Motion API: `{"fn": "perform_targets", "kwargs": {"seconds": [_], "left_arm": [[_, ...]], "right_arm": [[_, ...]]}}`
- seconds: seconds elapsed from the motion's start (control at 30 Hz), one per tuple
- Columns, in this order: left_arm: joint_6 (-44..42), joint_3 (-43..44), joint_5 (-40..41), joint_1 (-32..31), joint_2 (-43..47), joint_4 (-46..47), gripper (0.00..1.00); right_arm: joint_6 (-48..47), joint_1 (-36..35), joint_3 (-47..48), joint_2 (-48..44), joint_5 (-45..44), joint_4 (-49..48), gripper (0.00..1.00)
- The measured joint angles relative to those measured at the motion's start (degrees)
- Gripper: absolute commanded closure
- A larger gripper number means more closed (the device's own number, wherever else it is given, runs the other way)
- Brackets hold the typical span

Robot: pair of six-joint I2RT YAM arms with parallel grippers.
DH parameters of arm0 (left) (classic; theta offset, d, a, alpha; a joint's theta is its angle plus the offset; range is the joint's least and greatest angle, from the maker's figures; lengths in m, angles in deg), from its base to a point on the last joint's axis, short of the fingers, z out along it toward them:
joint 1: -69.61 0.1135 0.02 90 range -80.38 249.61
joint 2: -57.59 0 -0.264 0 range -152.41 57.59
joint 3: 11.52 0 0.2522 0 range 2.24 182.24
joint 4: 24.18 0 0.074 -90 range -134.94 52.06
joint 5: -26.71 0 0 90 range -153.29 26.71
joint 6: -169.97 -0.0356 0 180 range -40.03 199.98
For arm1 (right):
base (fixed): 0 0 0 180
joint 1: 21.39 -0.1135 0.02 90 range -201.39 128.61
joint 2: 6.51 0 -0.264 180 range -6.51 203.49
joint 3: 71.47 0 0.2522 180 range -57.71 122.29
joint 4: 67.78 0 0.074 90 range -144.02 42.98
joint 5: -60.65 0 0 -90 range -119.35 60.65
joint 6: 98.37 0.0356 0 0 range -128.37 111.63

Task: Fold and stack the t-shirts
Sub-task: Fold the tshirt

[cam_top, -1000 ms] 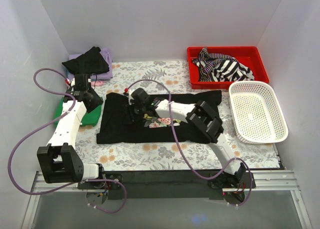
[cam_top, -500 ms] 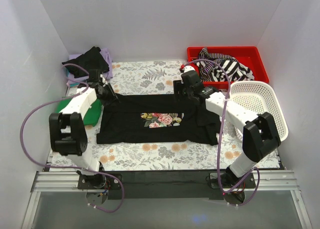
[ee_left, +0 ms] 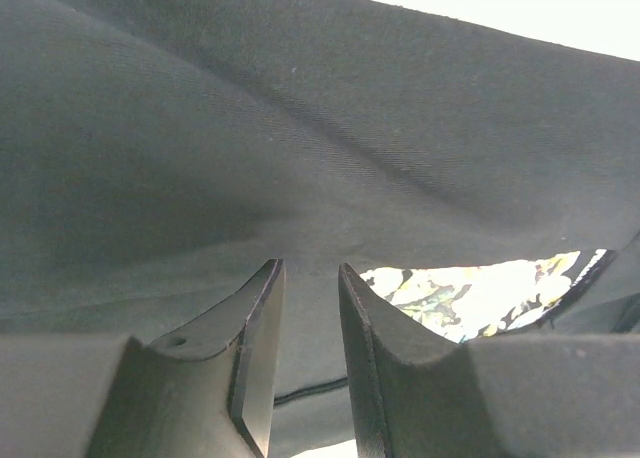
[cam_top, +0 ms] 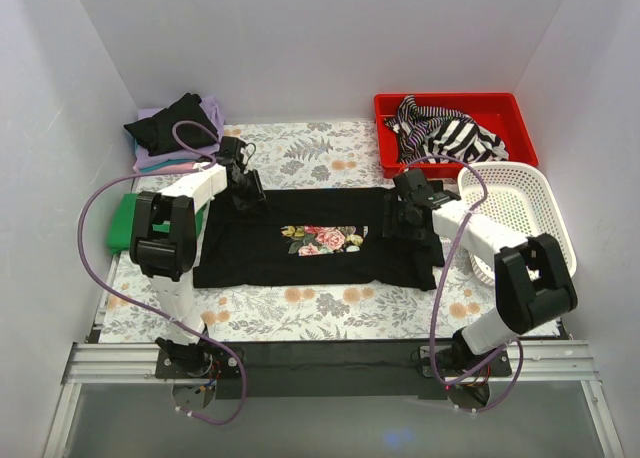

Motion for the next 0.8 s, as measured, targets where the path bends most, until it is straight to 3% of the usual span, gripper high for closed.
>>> {"fn": "perform_targets", "kwargs": {"seconds": [0.3, 0.8], "left_arm": [[-0.1, -0.2, 0.3, -0.9, -1.1, -0.2, 0.74], [-0.1, -0.2, 0.8, -2.0, -1.1, -0.2, 0.74]], "right_arm": [[0.7, -0.7, -4.6, -9.4, 4.8, 1.0, 0.36], [-5.7, -2.6, -6.5, -6.3, -4.3, -0.1, 0.4]]}}
